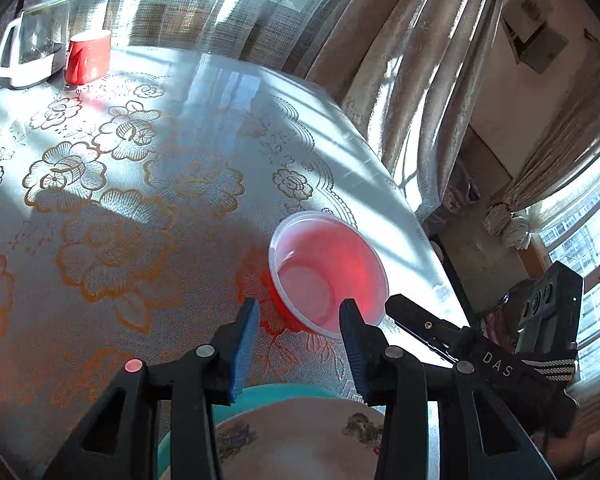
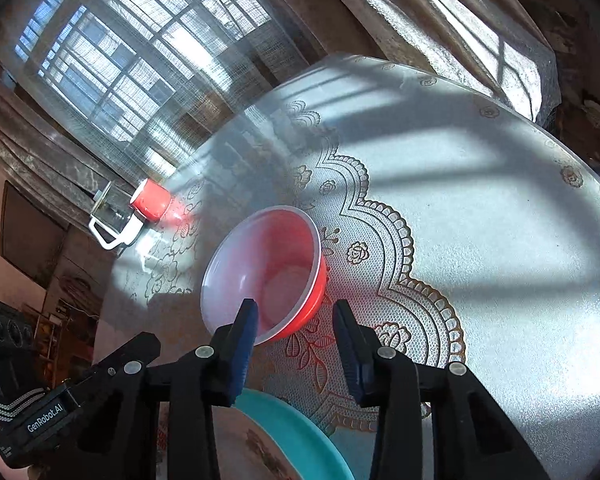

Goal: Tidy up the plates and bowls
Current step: 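Grasp the red bowl rim with the left gripper and lift it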

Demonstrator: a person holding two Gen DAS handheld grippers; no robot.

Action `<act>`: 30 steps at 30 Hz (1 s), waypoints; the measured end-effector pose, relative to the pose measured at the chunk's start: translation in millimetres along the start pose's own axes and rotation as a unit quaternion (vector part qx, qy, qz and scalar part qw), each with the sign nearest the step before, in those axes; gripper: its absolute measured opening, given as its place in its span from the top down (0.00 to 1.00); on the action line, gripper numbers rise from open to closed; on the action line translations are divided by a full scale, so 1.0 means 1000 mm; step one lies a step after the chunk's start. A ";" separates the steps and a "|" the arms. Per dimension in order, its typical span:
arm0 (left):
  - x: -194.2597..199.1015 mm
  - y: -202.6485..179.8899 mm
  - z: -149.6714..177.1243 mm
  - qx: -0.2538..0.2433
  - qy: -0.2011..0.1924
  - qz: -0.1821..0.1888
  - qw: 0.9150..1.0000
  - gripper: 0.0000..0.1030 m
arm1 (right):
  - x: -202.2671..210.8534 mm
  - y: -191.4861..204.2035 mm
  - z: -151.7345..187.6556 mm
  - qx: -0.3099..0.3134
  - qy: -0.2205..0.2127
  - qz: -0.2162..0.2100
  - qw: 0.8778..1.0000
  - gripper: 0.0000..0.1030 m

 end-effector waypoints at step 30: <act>0.079 -0.009 0.037 -0.038 -0.060 0.008 0.997 0.78 | 0.027 0.070 0.035 0.071 0.001 -0.045 0.996 0.83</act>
Point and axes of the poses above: each gripper's, at about its wrist camera, not at the fingertips, and x roughly against the way its jaws point, y to its left, z to its underside, the point moved 5 cm from there along -x, roughly the way its jaws point, and after that the axes turned 1 degree about -y, right-handed, at the moved point
